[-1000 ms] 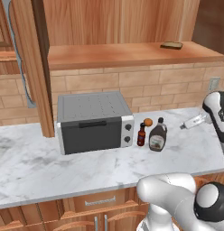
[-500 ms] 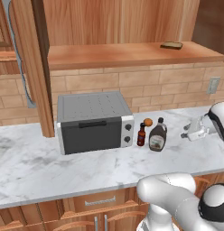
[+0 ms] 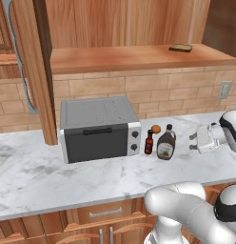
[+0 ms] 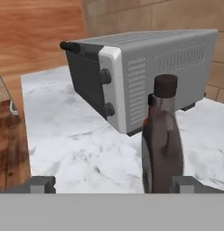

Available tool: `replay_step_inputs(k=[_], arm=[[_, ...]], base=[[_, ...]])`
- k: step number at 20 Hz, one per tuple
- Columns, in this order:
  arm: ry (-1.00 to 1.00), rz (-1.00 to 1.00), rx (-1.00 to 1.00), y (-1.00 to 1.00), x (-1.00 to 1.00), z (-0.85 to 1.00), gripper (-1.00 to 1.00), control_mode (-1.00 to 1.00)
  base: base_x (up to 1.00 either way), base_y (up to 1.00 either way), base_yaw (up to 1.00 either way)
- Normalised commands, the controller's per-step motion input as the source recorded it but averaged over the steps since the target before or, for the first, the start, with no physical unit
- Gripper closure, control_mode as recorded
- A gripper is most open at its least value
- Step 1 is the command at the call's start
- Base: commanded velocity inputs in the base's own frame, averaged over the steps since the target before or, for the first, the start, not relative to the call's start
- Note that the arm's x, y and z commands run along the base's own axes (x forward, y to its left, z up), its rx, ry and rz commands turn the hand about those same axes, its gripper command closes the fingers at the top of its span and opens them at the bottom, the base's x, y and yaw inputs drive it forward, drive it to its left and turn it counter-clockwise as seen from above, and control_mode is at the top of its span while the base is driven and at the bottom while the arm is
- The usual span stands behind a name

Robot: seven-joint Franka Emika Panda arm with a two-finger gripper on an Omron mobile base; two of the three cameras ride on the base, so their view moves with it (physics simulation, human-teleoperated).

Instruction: Pick the syrup bottle and condiment bottle from the counter and place them in the cabinet.

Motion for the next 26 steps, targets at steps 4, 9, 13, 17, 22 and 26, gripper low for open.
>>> replay_step_inputs(k=[4,9,13,17,22,26], arm=[[0.00,0.10,0.05,0.00,0.30,-0.07,-1.00,-1.00],[0.00,0.08,0.07,0.00,0.38,-0.04,-1.00,-1.00],[0.00,0.05,0.07,0.00,0.34,-0.06,-1.00,-1.00],[0.00,0.02,0.07,0.02,0.26,-0.06,-1.00,-1.00],[0.00,0.00,0.05,0.13,0.18,-0.09,-1.00,-1.00],[0.00,0.00,0.02,0.25,0.08,-0.10,-1.00,-1.00]], base=[[0.00,0.00,0.00],[0.00,0.00,0.00],[0.00,0.00,0.00],[0.00,0.00,0.00],[0.00,0.00,0.00],[0.00,0.00,0.00]])
